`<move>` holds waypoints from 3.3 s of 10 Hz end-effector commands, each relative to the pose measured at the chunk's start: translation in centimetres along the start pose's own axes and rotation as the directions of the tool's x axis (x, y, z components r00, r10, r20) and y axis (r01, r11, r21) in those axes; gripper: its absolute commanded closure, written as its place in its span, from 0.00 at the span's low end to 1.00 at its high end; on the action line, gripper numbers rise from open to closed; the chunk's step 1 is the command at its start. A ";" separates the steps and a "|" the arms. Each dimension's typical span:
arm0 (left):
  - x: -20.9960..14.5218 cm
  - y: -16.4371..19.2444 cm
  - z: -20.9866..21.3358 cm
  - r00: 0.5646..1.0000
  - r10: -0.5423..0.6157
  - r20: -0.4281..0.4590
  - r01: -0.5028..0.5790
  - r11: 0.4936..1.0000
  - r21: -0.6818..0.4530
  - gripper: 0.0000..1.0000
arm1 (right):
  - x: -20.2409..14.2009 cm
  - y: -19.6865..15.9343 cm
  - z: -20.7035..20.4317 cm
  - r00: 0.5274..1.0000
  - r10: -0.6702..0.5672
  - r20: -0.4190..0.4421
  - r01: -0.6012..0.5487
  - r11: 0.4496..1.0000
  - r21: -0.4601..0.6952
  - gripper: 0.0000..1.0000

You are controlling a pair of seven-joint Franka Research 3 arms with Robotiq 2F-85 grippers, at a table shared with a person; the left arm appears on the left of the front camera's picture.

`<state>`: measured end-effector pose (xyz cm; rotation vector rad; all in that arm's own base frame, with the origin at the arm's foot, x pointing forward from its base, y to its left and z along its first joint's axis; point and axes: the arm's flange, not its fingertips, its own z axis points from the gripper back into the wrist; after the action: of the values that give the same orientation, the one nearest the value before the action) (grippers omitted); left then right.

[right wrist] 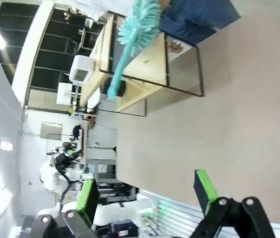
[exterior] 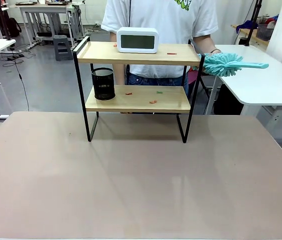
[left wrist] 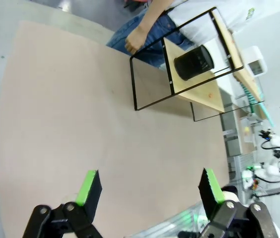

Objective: Clean the shelf.
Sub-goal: Pick up the Duster from the human.

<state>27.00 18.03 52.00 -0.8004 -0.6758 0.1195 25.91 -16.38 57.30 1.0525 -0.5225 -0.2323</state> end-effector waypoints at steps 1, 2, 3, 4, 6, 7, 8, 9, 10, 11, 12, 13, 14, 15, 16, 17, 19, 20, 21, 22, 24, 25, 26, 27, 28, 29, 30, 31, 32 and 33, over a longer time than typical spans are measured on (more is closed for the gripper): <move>0.0 0.1 0.1 1.000 -0.016 0.008 0.016 1.000 -0.021 0.00 | 7.1 3.5 -3.4 0.978 -0.208 -0.007 0.208 0.978 -0.009 0.00; 0.0 0.1 0.1 1.000 -0.016 0.008 0.016 1.000 -0.021 0.00 | 9.5 4.0 -6.1 0.961 -0.272 -0.047 0.271 0.962 -0.021 0.00; 0.0 0.1 0.1 1.000 -0.016 0.008 0.016 1.000 -0.021 0.00 | 11.5 3.9 -9.0 0.945 -0.321 -0.064 0.321 0.947 -0.021 0.00; 0.0 0.1 0.1 1.000 -0.016 0.008 0.016 1.000 -0.021 0.00 | 13.2 3.3 -11.7 0.930 -0.359 -0.080 0.358 0.933 -0.029 0.00; 0.0 0.1 0.1 1.000 -0.016 0.008 0.016 1.000 -0.021 0.00 | 15.8 1.8 -16.5 0.908 -0.396 -0.136 0.394 0.918 -0.043 0.00; 0.0 0.1 0.1 1.000 -0.016 0.008 0.016 1.000 -0.021 0.00 | 16.7 1.1 -18.5 0.890 -0.414 -0.192 0.421 0.907 -0.005 0.00; 0.0 0.1 0.1 1.000 -0.016 0.008 0.016 1.000 -0.021 0.00 | 16.8 0.9 -19.7 0.876 -0.418 -0.243 0.432 0.902 0.006 0.00; 0.0 0.1 0.1 1.000 -0.016 0.008 0.016 1.000 -0.021 0.00 | 16.7 0.7 -20.5 0.873 -0.413 -0.260 0.427 0.904 -0.006 0.00; 0.0 0.1 0.1 1.000 -0.016 0.008 0.016 1.000 -0.021 0.00 | 16.6 0.6 -21.1 0.874 -0.397 -0.281 0.413 0.911 0.000 0.00; 0.0 0.1 0.1 1.000 -0.016 0.008 0.016 1.000 -0.021 0.00 | 16.6 0.3 -21.6 0.871 -0.396 -0.290 0.414 0.910 0.000 0.00; 0.0 0.1 0.1 1.000 -0.016 0.008 0.016 1.000 -0.021 0.00 | 16.4 0.0 -22.0 0.868 -0.394 -0.302 0.415 0.910 0.005 0.00; 0.0 0.1 0.1 1.000 -0.016 0.008 0.016 1.000 -0.021 0.00 | 16.3 -0.2 -22.3 0.867 -0.389 -0.312 0.413 0.911 0.011 0.00; 0.0 0.1 0.1 1.000 -0.016 0.008 0.016 1.000 -0.021 0.00 | 16.3 -0.2 -22.6 0.865 -0.384 -0.325 0.414 0.910 0.027 0.00; 0.0 0.1 0.1 1.000 -0.016 0.008 0.016 1.000 -0.021 0.00 | 16.2 -0.3 -22.8 0.872 -0.370 -0.320 0.397 0.918 0.021 0.48; 0.0 0.1 0.1 1.000 -0.016 0.008 0.016 1.000 -0.021 0.00 | 16.1 -0.4 -23.1 0.870 -0.368 -0.329 0.396 0.918 0.018 0.56; 0.0 0.1 0.1 1.000 -0.016 0.008 0.016 1.000 -0.021 0.00 | 16.0 -0.5 -23.2 0.872 -0.370 -0.321 0.396 0.918 0.015 1.00; 0.0 0.1 0.1 1.000 -0.016 0.008 0.016 1.000 -0.021 0.00 | 16.0 -0.9 -23.6 0.873 -0.375 -0.313 0.393 0.919 -0.004 0.72; 0.0 0.1 0.1 1.000 -0.016 0.008 0.016 1.000 -0.021 0.00 | 16.0 -0.9 -23.7 0.871 -0.377 -0.314 0.395 0.919 -0.007 0.83; 0.0 0.1 0.1 1.000 -0.016 0.008 0.016 1.000 -0.021 0.00 | 16.0 -0.9 -23.8 0.874 -0.375 -0.310 0.391 0.920 -0.011 1.00; 0.0 0.1 0.1 1.000 -0.016 0.008 0.016 1.000 -0.021 0.00 | 16.0 -0.9 -23.8 0.874 -0.373 -0.311 0.390 0.921 -0.008 1.00; 0.0 0.1 0.1 1.000 -0.016 0.008 0.016 1.000 -0.021 0.00 | 15.9 -1.3 -23.6 0.871 -0.384 -0.307 0.398 0.917 -0.016 1.00; 0.0 0.1 0.1 1.000 -0.016 0.008 0.016 1.000 -0.021 0.00 | 15.8 -1.3 -23.4 0.871 -0.382 -0.309 0.396 0.918 -0.018 1.00; 0.0 0.1 0.1 1.000 -0.016 0.008 0.016 1.000 -0.021 0.00 | 15.6 -1.3 -23.0 0.872 -0.370 -0.320 0.385 0.923 -0.018 1.00; 0.0 0.1 0.1 1.000 -0.016 0.008 0.016 1.000 -0.021 0.00 | 15.0 -0.6 -22.0 0.894 -0.323 -0.311 0.331 0.943 -0.028 1.00; 0.0 0.1 0.1 1.000 -0.016 0.008 0.016 1.000 -0.021 0.00 | 13.6 1.0 -19.5 0.910 -0.237 -0.341 0.252 0.968 -0.001 1.00; 0.0 0.1 0.1 1.000 -0.016 0.008 0.016 1.000 -0.021 0.00 | 11.3 3.1 -15.6 0.938 -0.130 -0.321 0.125 0.992 -0.037 1.00; 0.0 0.1 0.1 1.000 -0.016 0.008 0.016 1.000 -0.021 0.00 | 8.0 4.9 -11.1 0.946 -0.030 -0.324 0.007 0.998 -0.070 1.00; 0.0 0.1 0.1 1.000 -0.016 0.008 0.016 1.000 -0.021 0.00 | 4.0 5.7 -6.8 0.947 0.015 -0.321 -0.074 0.982 -0.172 1.00; 0.0 0.1 0.1 1.000 -0.016 0.008 0.016 1.000 -0.021 0.00 | 0.4 5.6 -4.2 0.933 0.057 -0.356 -0.138 0.969 -0.207 1.00; 0.0 0.1 0.1 1.000 -0.016 0.008 0.016 1.000 -0.021 0.00 | -3.2 5.0 -2.0 0.886 0.112 -0.450 -0.238 0.942 -0.236 1.00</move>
<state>26.90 18.08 52.08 -0.8016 -0.6763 0.1189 26.78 -11.06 61.30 0.7909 -0.1535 0.0013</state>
